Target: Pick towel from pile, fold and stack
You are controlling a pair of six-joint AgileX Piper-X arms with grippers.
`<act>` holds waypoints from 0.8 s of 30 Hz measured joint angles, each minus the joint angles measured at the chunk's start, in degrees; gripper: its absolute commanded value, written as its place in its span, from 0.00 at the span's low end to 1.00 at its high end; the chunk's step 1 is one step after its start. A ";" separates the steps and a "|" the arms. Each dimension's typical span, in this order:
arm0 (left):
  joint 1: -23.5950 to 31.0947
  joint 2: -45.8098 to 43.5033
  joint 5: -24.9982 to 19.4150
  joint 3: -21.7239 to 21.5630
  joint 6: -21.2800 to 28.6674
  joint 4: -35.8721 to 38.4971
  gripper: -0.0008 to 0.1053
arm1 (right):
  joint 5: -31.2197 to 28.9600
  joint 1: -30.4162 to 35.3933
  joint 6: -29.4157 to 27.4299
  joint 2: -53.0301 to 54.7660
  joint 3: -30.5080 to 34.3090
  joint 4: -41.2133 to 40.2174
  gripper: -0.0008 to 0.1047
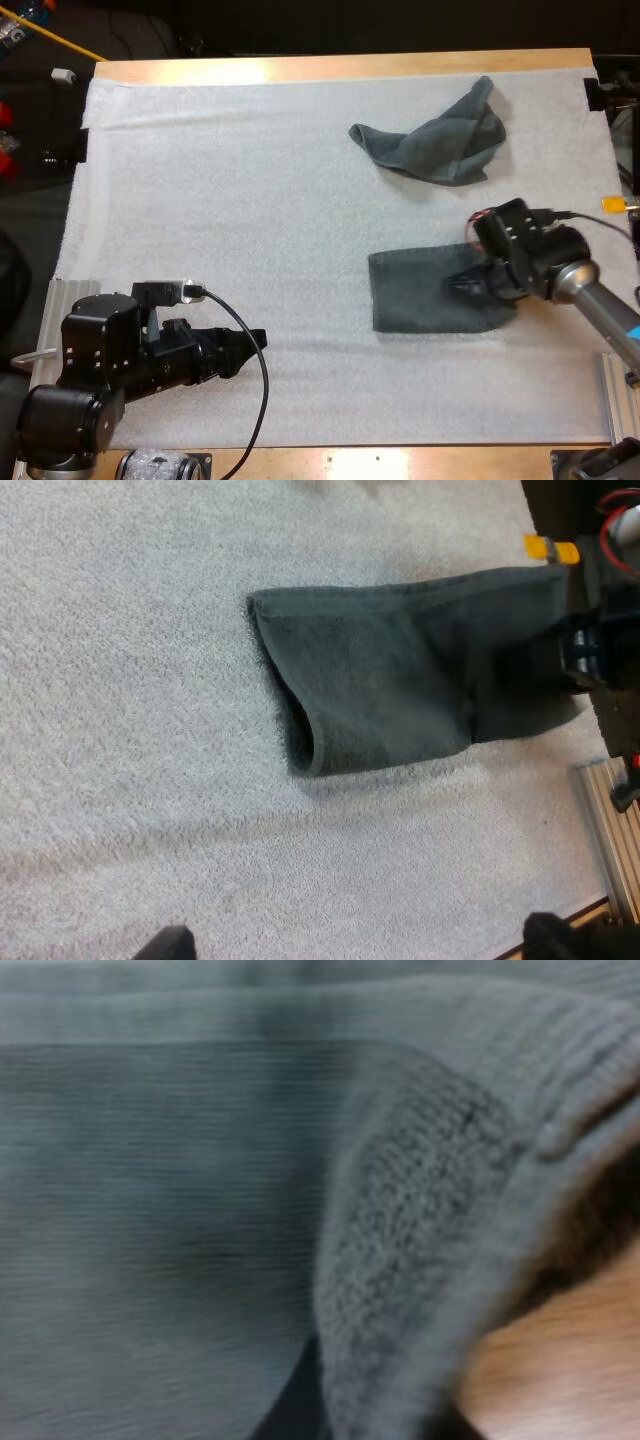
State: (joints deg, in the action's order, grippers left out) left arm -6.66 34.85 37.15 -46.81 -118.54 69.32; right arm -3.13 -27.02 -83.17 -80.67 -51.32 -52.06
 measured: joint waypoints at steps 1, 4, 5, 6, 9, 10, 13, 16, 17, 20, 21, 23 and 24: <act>0.00 0.00 0.00 0.00 0.00 0.00 0.60 | 1.58 -1.07 1.77 -0.50 0.00 1.09 0.01; 0.00 0.00 0.00 0.00 0.06 0.00 0.60 | 5.14 -3.37 6.72 -2.68 0.00 4.95 0.01; 0.00 0.00 0.00 0.00 0.06 0.00 0.60 | 6.71 -3.82 8.43 -3.61 0.00 6.16 0.01; 0.00 0.00 0.00 0.00 0.06 0.00 0.60 | 8.40 -4.18 10.04 -4.51 0.00 7.30 0.01; 0.00 0.00 0.00 0.00 0.06 0.00 0.60 | 12.43 -4.52 14.32 -7.49 0.00 11.05 0.01; 0.00 0.00 0.00 0.00 0.06 0.00 0.60 | 13.79 -4.52 15.17 -8.20 0.00 12.14 0.01; 0.00 0.00 0.00 0.00 0.06 0.00 0.60 | 16.45 -4.52 17.06 -10.10 0.00 14.75 0.04; 0.00 0.00 0.00 0.00 0.06 0.00 0.60 | 19.41 -4.52 18.24 -11.25 0.00 16.26 0.25; 0.00 0.00 0.00 0.00 0.06 0.00 0.60 | 20.59 -4.52 18.45 -11.56 0.00 16.85 0.34; 0.00 0.00 0.00 0.00 0.06 0.00 0.60 | 22.90 -4.52 18.51 -11.96 0.00 18.35 0.65; 0.00 0.00 0.00 0.00 0.06 0.00 0.60 | 23.26 -4.52 18.51 -11.94 0.00 18.80 0.73; 0.00 0.00 0.00 0.00 0.06 0.00 0.60 | 23.84 -4.52 18.51 -11.94 0.00 19.63 0.74; 0.00 0.00 0.00 0.00 0.06 0.00 0.60 | 24.48 -4.52 18.51 -11.94 0.00 19.85 0.73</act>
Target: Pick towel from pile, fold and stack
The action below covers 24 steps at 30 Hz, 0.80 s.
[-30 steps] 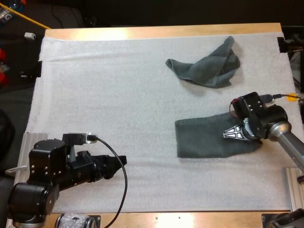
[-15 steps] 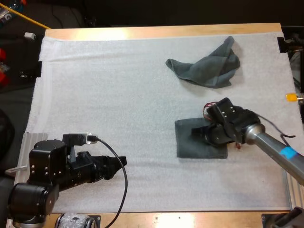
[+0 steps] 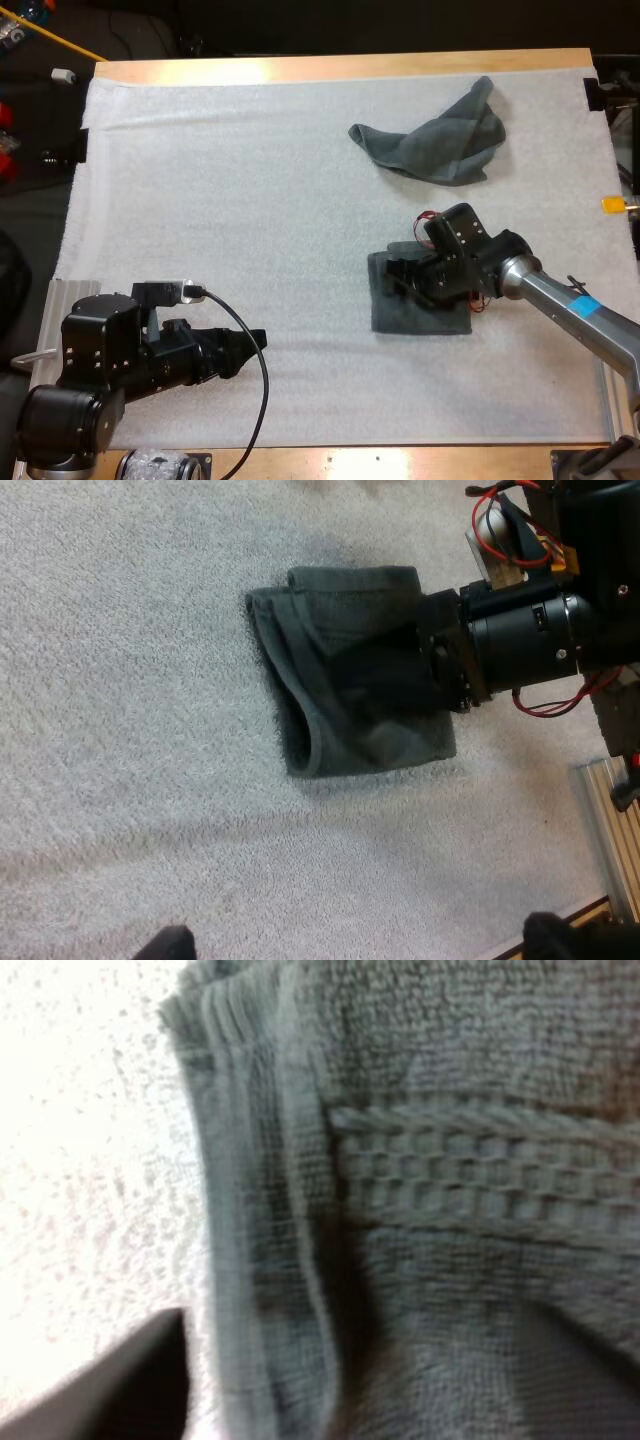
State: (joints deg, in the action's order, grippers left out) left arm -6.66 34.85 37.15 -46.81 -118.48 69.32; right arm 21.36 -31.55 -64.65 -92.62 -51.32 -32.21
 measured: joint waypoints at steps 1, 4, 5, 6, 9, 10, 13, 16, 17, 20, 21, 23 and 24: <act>0.00 0.00 0.00 0.00 0.00 0.00 0.60 | 0.66 0.00 0.00 0.00 0.00 0.13 0.71; 0.00 0.00 0.00 0.00 0.00 0.00 0.60 | 2.14 -0.65 0.00 0.00 0.00 0.24 0.63; 0.00 0.00 0.00 0.00 0.00 0.00 0.60 | 2.26 -1.22 0.00 0.00 0.00 0.37 0.62; 0.00 0.00 0.00 0.00 0.00 0.00 0.60 | 2.35 -1.87 0.00 0.00 0.00 0.70 0.62; 0.00 0.00 0.00 0.00 0.00 0.00 0.60 | 2.51 -4.88 0.46 0.00 0.00 2.63 0.62; 0.00 0.00 0.00 0.00 0.00 0.00 0.60 | 2.54 -5.78 0.89 0.00 0.00 3.38 0.62; 0.00 0.00 0.00 0.00 0.00 0.00 0.60 | 2.63 -8.51 3.42 -0.65 0.00 5.65 0.62; 0.00 0.00 0.00 0.00 0.00 0.00 0.60 | 2.63 -10.45 4.81 -2.72 0.00 6.76 0.62; 0.00 0.00 0.00 0.00 0.00 0.00 0.60 | 2.63 -10.94 5.02 -3.35 0.00 6.76 0.62; 0.00 0.00 0.00 0.00 0.24 0.00 0.60 | 2.87 -11.70 5.14 -4.48 -0.20 6.89 0.62; 0.00 0.00 0.00 0.00 0.22 0.00 0.60 | 2.85 -11.80 5.23 -4.44 -0.24 6.87 0.62; 0.00 0.00 0.00 0.00 0.22 0.00 0.60 | 2.85 -11.83 5.20 -4.00 -0.29 6.72 0.62; 0.00 0.00 0.00 0.00 0.22 0.00 0.60 | 2.85 -11.92 5.01 -3.49 -0.29 6.64 0.62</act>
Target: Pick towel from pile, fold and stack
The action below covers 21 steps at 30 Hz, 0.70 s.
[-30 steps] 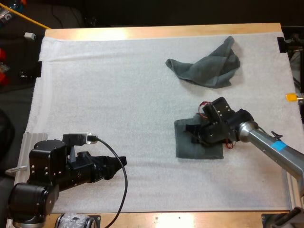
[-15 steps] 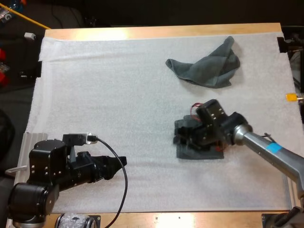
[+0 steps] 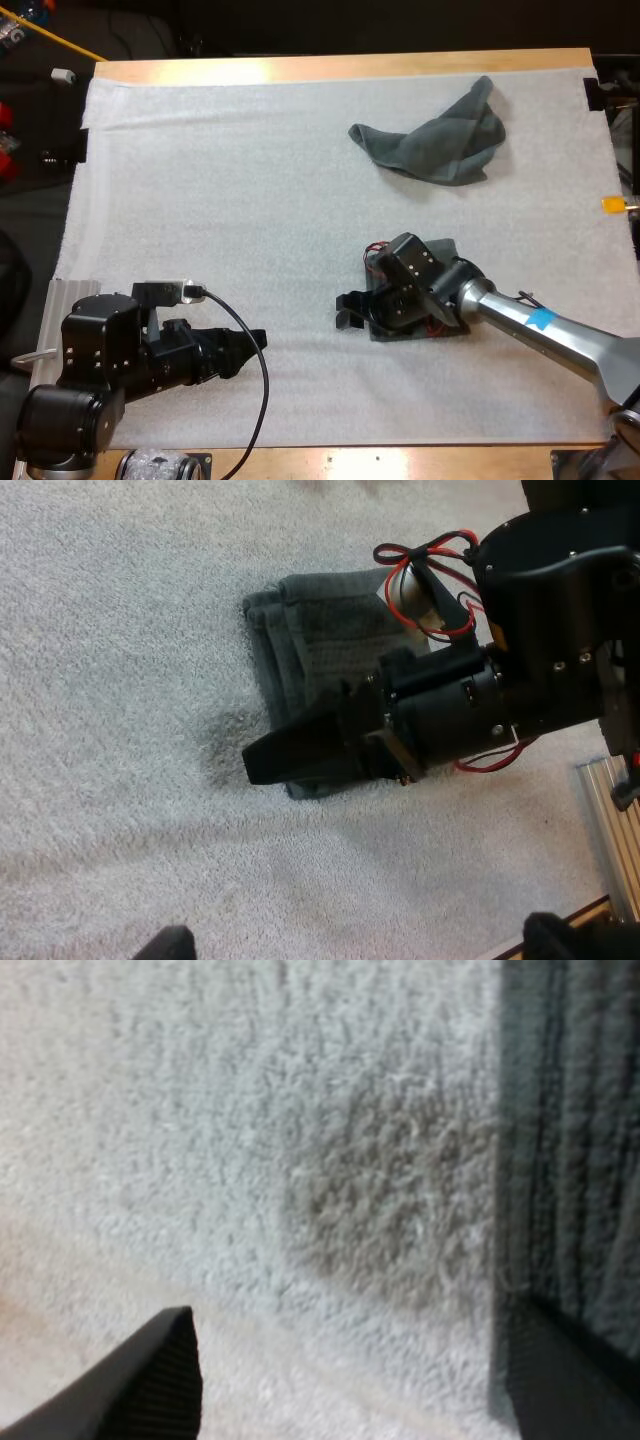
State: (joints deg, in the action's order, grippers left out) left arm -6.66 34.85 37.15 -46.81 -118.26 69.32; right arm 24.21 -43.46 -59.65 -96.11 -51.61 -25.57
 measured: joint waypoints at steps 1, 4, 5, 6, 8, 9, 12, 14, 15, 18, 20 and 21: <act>0.00 0.00 0.00 0.00 0.00 0.00 0.60 | 0.00 0.01 -0.49 0.64 0.00 -0.06 0.62; 0.00 0.00 0.00 0.00 0.96 0.00 0.60 | -0.01 0.01 -1.20 4.38 0.00 -0.03 0.62; 0.00 0.00 0.00 0.00 1.23 0.00 0.60 | -0.33 0.01 -1.20 5.92 0.00 -0.11 0.62; 0.00 0.00 0.00 0.00 1.41 0.00 0.60 | -0.79 0.01 -1.22 7.43 0.00 -0.31 0.62; 0.00 0.00 0.00 0.00 1.42 0.00 0.60 | -2.41 0.01 -1.37 11.00 0.00 -0.90 0.62; 0.00 0.00 0.00 0.00 1.45 0.00 0.60 | -3.64 0.01 -1.41 12.78 0.00 -1.44 0.62; 0.00 0.00 0.00 0.00 1.59 0.00 0.60 | -6.80 0.01 -2.70 18.04 0.00 -4.05 0.62; 0.00 0.00 0.00 0.00 1.91 0.00 0.60 | -9.16 0.01 -4.14 21.37 0.00 -6.41 0.62; 0.00 0.00 0.00 0.00 2.11 0.00 0.60 | -10.38 0.01 -4.85 23.22 0.00 -7.95 0.62; 0.00 0.00 0.00 0.00 2.50 0.00 0.60 | -13.85 0.01 -7.50 28.64 0.00 -13.23 0.62; 0.00 0.00 0.00 0.00 2.50 0.00 0.60 | -16.23 0.01 -8.35 32.01 0.00 -17.15 0.62; 0.00 0.00 0.00 0.00 2.50 0.00 0.60 | -17.05 0.01 -8.70 33.83 0.00 -18.92 0.62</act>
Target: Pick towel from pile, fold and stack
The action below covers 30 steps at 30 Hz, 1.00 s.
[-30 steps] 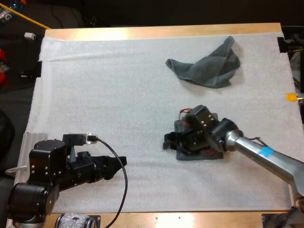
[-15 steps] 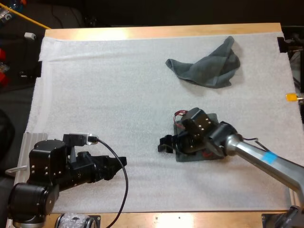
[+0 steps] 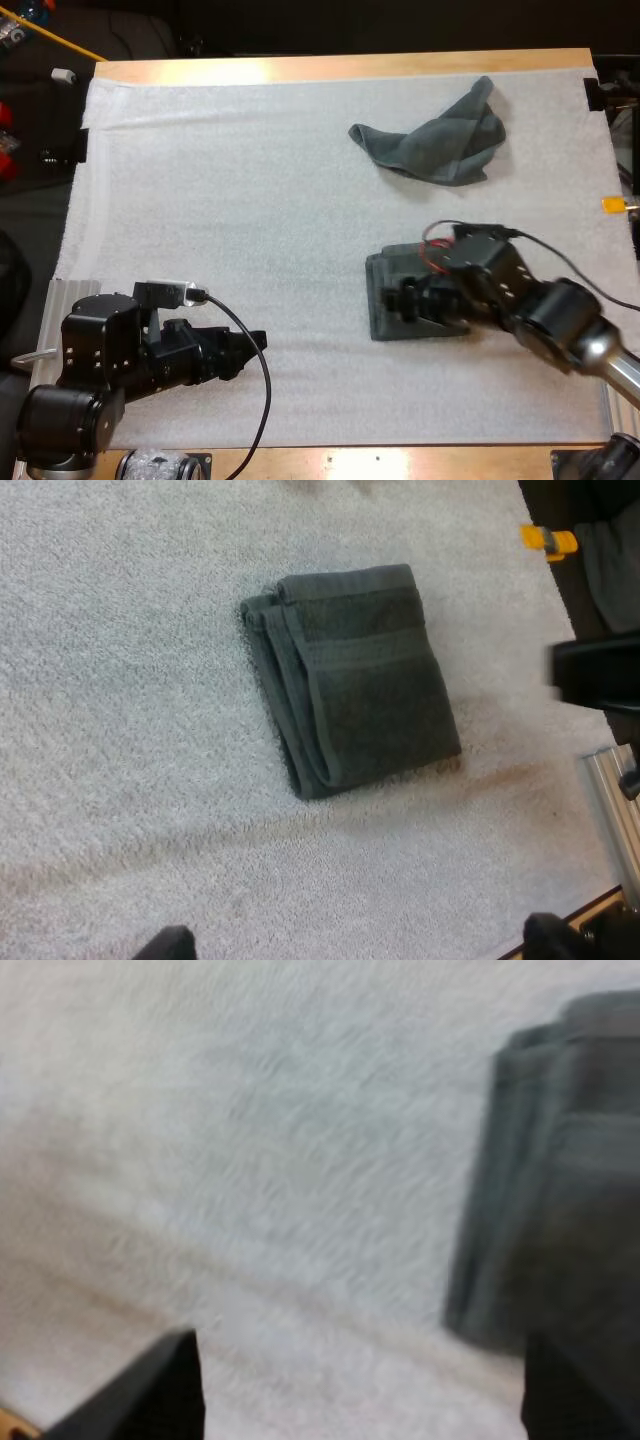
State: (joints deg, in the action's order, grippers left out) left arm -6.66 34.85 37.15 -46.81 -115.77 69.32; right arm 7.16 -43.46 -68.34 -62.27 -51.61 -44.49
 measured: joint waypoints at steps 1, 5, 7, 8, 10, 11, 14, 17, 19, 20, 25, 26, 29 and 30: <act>0.00 0.00 0.00 0.00 0.00 0.00 0.60 | -0.71 0.00 -0.29 1.82 0.00 -1.49 0.62; 0.00 0.00 0.00 0.00 0.62 0.00 0.60 | -1.47 0.00 -0.61 8.93 0.00 -7.66 0.62; 0.00 0.00 0.00 0.00 1.10 0.00 0.63 | -1.47 0.00 -0.64 12.40 0.00 -10.28 0.62; 0.00 0.00 0.00 0.00 1.28 0.00 0.64 | -1.47 0.00 -0.64 14.15 0.00 -11.76 0.62; 0.00 0.00 0.00 0.00 1.29 0.00 0.68 | -1.47 0.00 -0.64 17.12 0.00 -14.28 0.62; 0.00 0.00 0.00 0.00 1.29 0.00 0.68 | -1.47 0.00 -0.64 18.69 0.00 -15.52 0.62; 0.00 0.00 0.00 0.00 1.29 0.00 0.68 | -1.67 0.00 -0.71 23.13 0.00 -18.79 0.62; 0.00 0.00 0.00 0.00 1.29 0.00 0.68 | -2.64 0.00 -0.71 26.93 -0.42 -21.66 0.62; 0.00 0.00 0.00 0.00 1.29 0.00 0.68 | -4.01 0.00 -0.71 28.90 -1.11 -23.21 0.62; 0.00 0.00 0.00 0.00 1.29 0.00 0.68 | -4.92 0.00 -0.71 29.74 -1.44 -23.68 0.62; 0.00 0.00 0.00 0.00 1.53 0.00 0.68 | -11.71 0.00 -0.71 31.85 -1.71 -24.50 0.62; -0.09 0.00 0.00 0.00 1.66 0.00 0.68 | -13.06 0.00 -0.71 31.83 -1.71 -24.54 0.62; -0.84 0.73 0.00 0.00 1.73 -0.25 0.68 | -15.59 0.00 -0.71 31.83 -1.71 -24.67 0.62; -1.23 1.13 0.00 0.00 1.73 -0.43 0.68 | -15.71 0.00 -0.71 31.83 -1.71 -24.67 0.62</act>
State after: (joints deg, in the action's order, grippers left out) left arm -7.89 35.98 37.15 -46.81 -114.03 68.89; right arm -8.56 -43.46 -69.06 -30.45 -53.33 -69.16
